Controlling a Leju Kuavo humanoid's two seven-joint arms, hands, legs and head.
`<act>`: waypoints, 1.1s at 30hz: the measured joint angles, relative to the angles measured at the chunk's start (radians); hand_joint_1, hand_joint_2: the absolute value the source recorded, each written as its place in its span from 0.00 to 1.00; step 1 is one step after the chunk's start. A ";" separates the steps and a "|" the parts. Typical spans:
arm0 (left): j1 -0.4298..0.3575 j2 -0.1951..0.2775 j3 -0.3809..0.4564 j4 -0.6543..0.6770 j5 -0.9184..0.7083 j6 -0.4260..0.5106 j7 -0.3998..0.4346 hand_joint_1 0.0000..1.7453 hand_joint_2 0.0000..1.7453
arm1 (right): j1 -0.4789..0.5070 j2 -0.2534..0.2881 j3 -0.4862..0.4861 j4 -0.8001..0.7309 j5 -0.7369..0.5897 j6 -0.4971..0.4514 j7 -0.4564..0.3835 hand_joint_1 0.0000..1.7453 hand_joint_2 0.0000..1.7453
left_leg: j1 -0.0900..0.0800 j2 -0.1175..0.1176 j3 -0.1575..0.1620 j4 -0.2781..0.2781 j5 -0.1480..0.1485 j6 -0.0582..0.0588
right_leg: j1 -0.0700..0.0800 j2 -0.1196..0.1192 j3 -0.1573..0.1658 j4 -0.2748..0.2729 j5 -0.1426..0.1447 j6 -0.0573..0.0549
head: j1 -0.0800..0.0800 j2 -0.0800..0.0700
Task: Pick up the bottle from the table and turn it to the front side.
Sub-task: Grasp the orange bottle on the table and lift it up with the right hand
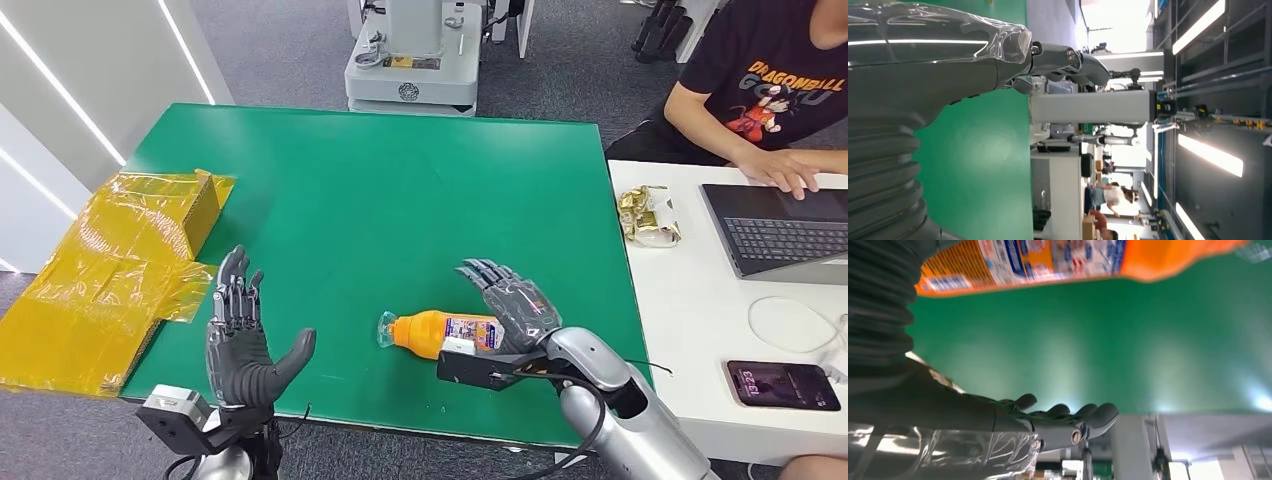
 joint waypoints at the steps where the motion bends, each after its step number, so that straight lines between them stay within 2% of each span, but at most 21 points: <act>1: -0.001 -0.003 0.000 0.000 -0.003 -0.006 0.000 0.00 1.00 | -0.001 -0.007 0.000 0.007 -0.006 0.016 0.003 0.00 1.00 | 0.000 0.000 0.000 0.000 0.000 0.000 | 0.000 0.000 0.000 0.000 0.000 0.000 | 0.000 0.000; 9: -0.028 -0.012 0.000 0.005 -0.005 -0.020 0.003 0.00 1.00 | -0.018 -0.035 0.009 0.108 -0.038 0.095 0.000 0.00 1.00 | 0.000 0.000 0.000 0.000 0.000 0.001 | 0.000 0.000 0.000 0.000 0.000 0.000 | 0.000 0.000; 21: -0.064 -0.012 0.000 0.029 0.013 0.002 0.011 0.00 1.00 | -0.025 -0.054 0.019 0.185 -0.052 0.102 0.046 0.01 1.00 | 0.000 0.000 0.000 0.000 0.000 0.001 | 0.000 0.000 0.000 0.000 0.000 0.000 | 0.000 0.000; 23: -0.067 -0.011 0.000 0.033 0.018 0.007 0.011 0.00 1.00 | -0.025 -0.056 0.019 0.195 -0.053 0.098 0.046 0.42 1.00 | 0.000 0.000 0.000 0.000 0.000 0.001 | 0.000 0.000 0.000 0.000 0.000 0.000 | 0.000 0.000; 25: -0.070 -0.009 -0.001 0.038 0.023 0.012 0.010 0.00 1.00 | -0.025 -0.058 0.019 0.205 -0.053 0.090 0.044 0.91 1.00 | 0.000 0.000 0.000 0.000 0.000 0.001 | 0.000 0.000 0.000 0.000 0.000 0.000 | 0.000 0.000; 27: -0.075 -0.008 -0.003 0.043 0.028 0.019 0.008 0.00 1.00 | -0.025 -0.058 0.019 0.215 -0.052 0.074 0.037 0.99 1.00 | 0.000 0.000 0.000 0.000 0.000 0.001 | 0.000 0.000 0.000 0.000 0.000 0.000 | 0.000 0.000; 33: -0.090 -0.005 -0.012 0.055 0.043 0.036 0.006 0.00 1.00 | -0.024 -0.053 0.017 0.238 -0.034 0.023 0.021 1.00 1.00 | 0.000 0.000 0.001 0.000 0.000 0.001 | 0.000 0.000 0.001 0.000 0.000 0.000 | 0.000 0.000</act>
